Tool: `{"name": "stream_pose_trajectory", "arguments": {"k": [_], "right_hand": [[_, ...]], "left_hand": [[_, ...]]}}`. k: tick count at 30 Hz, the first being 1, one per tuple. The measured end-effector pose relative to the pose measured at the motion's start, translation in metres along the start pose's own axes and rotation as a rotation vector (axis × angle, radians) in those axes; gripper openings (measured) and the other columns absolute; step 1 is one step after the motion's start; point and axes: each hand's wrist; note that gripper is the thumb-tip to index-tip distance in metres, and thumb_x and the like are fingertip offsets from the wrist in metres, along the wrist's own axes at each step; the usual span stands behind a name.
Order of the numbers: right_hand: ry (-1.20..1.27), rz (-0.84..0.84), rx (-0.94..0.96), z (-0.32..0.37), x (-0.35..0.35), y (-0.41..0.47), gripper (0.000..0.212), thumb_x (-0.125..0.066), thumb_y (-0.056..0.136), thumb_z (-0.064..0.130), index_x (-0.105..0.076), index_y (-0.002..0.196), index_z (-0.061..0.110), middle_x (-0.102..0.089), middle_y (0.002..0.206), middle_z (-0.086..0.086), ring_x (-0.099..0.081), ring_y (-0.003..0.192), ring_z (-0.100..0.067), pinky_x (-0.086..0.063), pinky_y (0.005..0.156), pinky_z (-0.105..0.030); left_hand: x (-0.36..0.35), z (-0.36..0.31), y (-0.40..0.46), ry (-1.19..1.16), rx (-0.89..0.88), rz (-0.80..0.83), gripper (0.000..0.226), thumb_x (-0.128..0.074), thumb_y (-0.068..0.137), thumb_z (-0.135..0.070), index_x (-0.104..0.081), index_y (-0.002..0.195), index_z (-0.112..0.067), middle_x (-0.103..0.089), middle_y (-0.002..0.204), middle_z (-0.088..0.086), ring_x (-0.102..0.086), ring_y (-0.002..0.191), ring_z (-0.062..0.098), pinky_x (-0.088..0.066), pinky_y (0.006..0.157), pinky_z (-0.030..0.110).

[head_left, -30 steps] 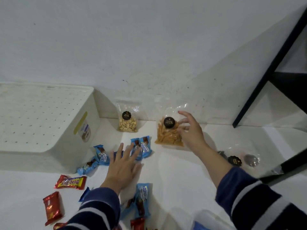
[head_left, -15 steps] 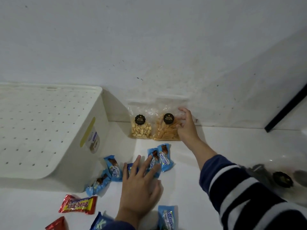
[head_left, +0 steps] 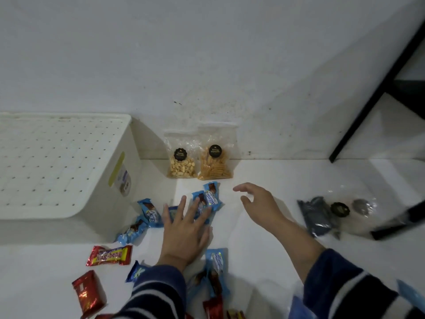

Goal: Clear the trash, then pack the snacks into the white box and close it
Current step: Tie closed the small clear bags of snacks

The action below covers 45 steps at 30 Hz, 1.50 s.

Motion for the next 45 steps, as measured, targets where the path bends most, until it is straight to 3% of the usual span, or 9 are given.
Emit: {"name": "stream_pose_trajectory", "arguments": {"k": [6,10,17,21,28,32,37,40,45], "right_hand": [[-0.111,-0.073,-0.074,-0.025,0.067,-0.052,0.028,-0.047,0.094,0.009,-0.066,0.103,0.028,-0.065,0.118,0.005,-0.061,0.103,-0.013,-0.049,0.092,-0.025],[-0.242,-0.162,-0.170,-0.043,0.121,-0.075,0.029,-0.046,0.094,0.008,-0.068,0.110,0.019,-0.064,0.118,0.000,-0.061,0.100,-0.016,-0.046,0.082,-0.022],[-0.598,-0.413,-0.247,-0.079,0.182,-0.101,0.037,-0.044,0.088,0.008,-0.058,0.119,0.023,-0.048,0.128,0.001,-0.047,0.115,-0.021,-0.045,0.093,-0.030],[-0.673,-0.371,-0.317,-0.081,0.189,-0.098,0.036,-0.044,0.087,0.001,-0.053,0.119,0.015,-0.050,0.122,-0.005,-0.049,0.117,-0.025,-0.044,0.092,-0.030],[-0.776,-0.308,-0.425,-0.071,0.184,-0.079,0.035,-0.053,0.085,0.004,-0.047,0.120,0.011,-0.058,0.119,-0.006,-0.044,0.122,-0.024,-0.047,0.086,-0.031],[-0.722,-0.259,-0.410,-0.064,0.176,-0.071,0.042,-0.050,0.088,0.008,-0.044,0.129,0.011,-0.050,0.129,-0.008,-0.042,0.125,-0.025,-0.044,0.091,-0.033],[-0.327,-0.165,-0.426,-0.050,0.164,-0.062,0.040,-0.052,0.089,0.003,-0.058,0.127,0.009,-0.058,0.132,-0.007,-0.056,0.119,-0.024,-0.048,0.095,-0.030],[-0.268,-0.139,-0.393,-0.037,0.163,-0.058,0.029,-0.061,0.085,0.002,-0.067,0.112,-0.003,-0.066,0.120,-0.017,-0.063,0.109,-0.028,-0.052,0.089,-0.033],[-0.216,0.004,-0.422,-0.029,0.165,-0.045,0.028,-0.056,0.086,-0.002,-0.071,0.108,0.007,-0.066,0.098,-0.006,-0.062,0.091,-0.021,-0.046,0.075,-0.025]], "left_hand": [[0.033,-0.074,0.028,-0.323,-0.148,-0.011,0.049,-0.039,0.093,-0.036,-0.040,0.141,-0.026,-0.036,0.151,-0.002,-0.030,0.140,0.016,-0.022,0.115,0.030],[0.039,-0.147,0.038,-0.518,-0.254,0.063,0.053,-0.046,0.094,-0.041,-0.034,0.144,-0.027,-0.031,0.152,-0.006,-0.029,0.139,0.011,-0.024,0.110,0.022],[0.032,-0.216,0.070,-0.466,-0.311,0.230,0.094,-0.066,0.079,-0.052,-0.013,0.150,-0.022,-0.013,0.158,0.002,-0.014,0.145,0.019,-0.018,0.118,0.034],[0.029,-0.230,0.091,-0.428,-0.307,0.295,0.107,-0.074,0.073,-0.049,-0.005,0.151,-0.023,-0.006,0.159,0.004,-0.009,0.146,0.022,-0.019,0.118,0.039],[0.016,-0.232,0.087,-0.473,-0.249,0.259,0.097,-0.073,0.074,-0.042,-0.011,0.149,-0.032,-0.033,0.139,0.000,-0.034,0.128,0.020,-0.044,0.099,0.038],[0.016,-0.211,0.057,-0.520,-0.111,0.171,0.095,-0.073,0.075,-0.043,-0.012,0.148,-0.032,-0.035,0.136,-0.002,-0.036,0.126,0.019,-0.046,0.095,0.038],[0.011,-0.180,0.019,-0.479,0.000,0.068,0.093,-0.068,0.074,-0.053,-0.015,0.148,-0.033,-0.039,0.134,-0.004,-0.039,0.122,0.018,-0.044,0.091,0.032],[0.006,-0.168,0.006,-0.410,0.031,0.043,0.095,-0.062,0.073,-0.063,-0.014,0.148,-0.032,-0.042,0.133,-0.004,-0.040,0.121,0.019,-0.040,0.093,0.033],[0.002,-0.161,-0.002,-0.370,0.082,0.003,0.096,-0.056,0.073,-0.069,-0.011,0.149,-0.030,-0.044,0.133,-0.005,-0.038,0.121,0.019,-0.036,0.096,0.036]]}}
Point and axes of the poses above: each hand's wrist, its own y-axis towards the middle knuckle, its own x-axis out of the back of the hand, z = x × y
